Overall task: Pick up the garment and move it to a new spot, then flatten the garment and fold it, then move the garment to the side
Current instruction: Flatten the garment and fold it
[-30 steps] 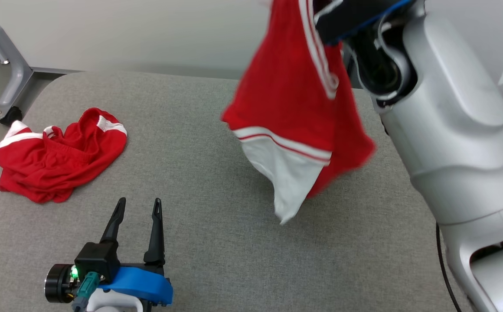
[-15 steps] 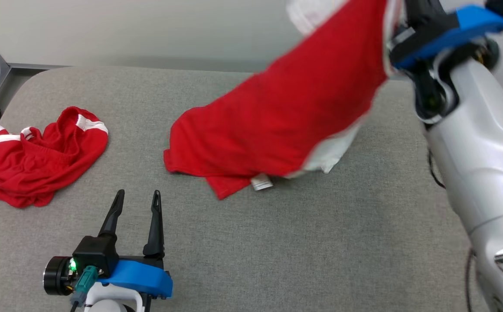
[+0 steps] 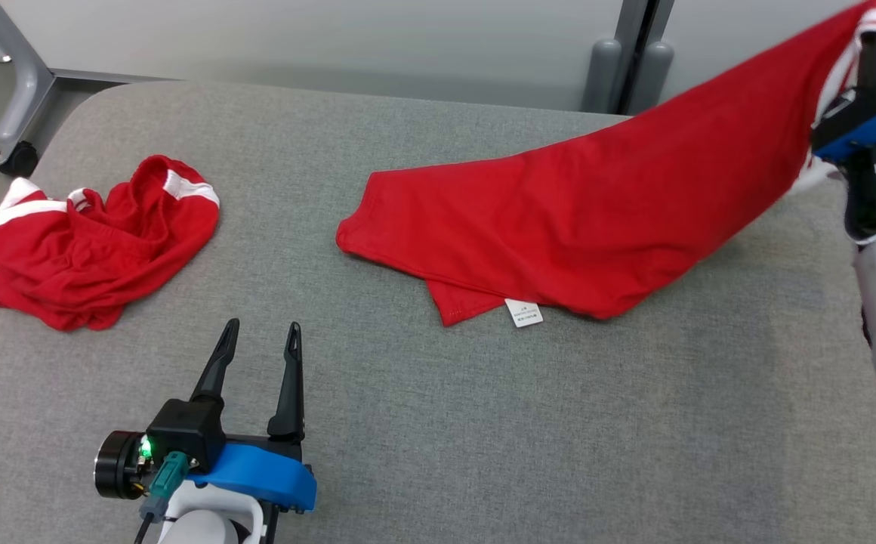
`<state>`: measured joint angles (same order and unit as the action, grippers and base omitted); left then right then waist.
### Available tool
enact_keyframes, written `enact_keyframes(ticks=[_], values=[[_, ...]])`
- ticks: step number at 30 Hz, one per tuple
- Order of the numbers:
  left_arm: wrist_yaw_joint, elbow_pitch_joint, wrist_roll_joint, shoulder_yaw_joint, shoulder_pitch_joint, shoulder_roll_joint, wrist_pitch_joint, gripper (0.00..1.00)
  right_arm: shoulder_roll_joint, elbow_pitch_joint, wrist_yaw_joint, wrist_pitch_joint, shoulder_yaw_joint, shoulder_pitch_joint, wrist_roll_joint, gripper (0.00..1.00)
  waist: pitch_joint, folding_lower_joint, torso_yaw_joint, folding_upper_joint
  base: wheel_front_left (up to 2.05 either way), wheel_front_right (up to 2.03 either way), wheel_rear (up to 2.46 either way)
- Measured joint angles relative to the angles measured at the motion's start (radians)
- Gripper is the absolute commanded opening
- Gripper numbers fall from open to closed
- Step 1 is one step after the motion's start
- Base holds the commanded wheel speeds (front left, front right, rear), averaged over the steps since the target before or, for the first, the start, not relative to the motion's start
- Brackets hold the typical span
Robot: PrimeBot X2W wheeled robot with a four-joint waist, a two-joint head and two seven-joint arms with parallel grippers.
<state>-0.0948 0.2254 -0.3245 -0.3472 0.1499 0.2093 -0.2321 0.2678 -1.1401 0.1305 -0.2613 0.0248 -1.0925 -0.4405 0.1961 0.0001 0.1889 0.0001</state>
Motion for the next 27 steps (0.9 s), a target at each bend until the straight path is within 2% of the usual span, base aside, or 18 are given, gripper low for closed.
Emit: enact_keyframes(ticks=[3, 7, 13, 16, 21, 24, 27], values=[[-0.001, 0.006, -0.001, 0.0, 0.0, 0.0, -0.003, 1.0, -0.042, 0.082, 0.0, 0.0, -0.015, 0.006, 0.044, 0.0, -0.011, 0.0001, 0.006, 0.0, 0.0, 0.0, 0.0], [-0.006, 0.012, -0.004, 0.003, -0.011, 0.003, -0.007, 1.0, -0.109, 0.224, 0.0, 0.001, -0.101, 0.057, 0.052, 0.0, -0.037, -0.0002, 0.0, 0.0, 0.0, 0.0, 0.0], [-0.016, 0.004, -0.012, 0.008, -0.036, 0.011, -0.007, 1.0, -0.123, 0.587, 0.0, 0.1, -0.18, 0.211, 0.052, 0.0, -0.07, -0.0003, -0.036, -0.0001, 0.0, 0.0, 0.0], [-0.024, -0.003, -0.017, 0.011, -0.046, 0.017, -0.006, 1.0, -0.12, 0.808, 0.0, 0.196, -0.154, 0.312, 0.075, 0.0, -0.075, -0.0002, -0.059, 0.0, 0.0, 0.0, 0.0], [-0.028, -0.02, -0.017, 0.011, -0.044, 0.023, -0.003, 1.0, -0.143, 1.12, 0.0, 0.366, -0.042, 0.462, 0.15, 0.0, -0.067, -0.0003, -0.077, -0.0001, 0.0, 0.0, 0.0], [-0.028, -0.028, -0.017, 0.009, -0.037, 0.025, -0.003, 1.0, -0.172, 1.247, 0.0, 0.438, 0.021, 0.516, 0.184, 0.0, -0.053, -0.0001, -0.077, 0.0, 0.0, 0.0, 0.0], [-0.028, -0.034, -0.017, 0.006, -0.023, 0.026, -0.003, 1.0, -0.184, 1.303, 0.0, 0.486, 0.069, 0.537, 0.221, 0.0, -0.036, -0.0001, -0.073, -0.0001, 0.0, 0.0, 0.0]])
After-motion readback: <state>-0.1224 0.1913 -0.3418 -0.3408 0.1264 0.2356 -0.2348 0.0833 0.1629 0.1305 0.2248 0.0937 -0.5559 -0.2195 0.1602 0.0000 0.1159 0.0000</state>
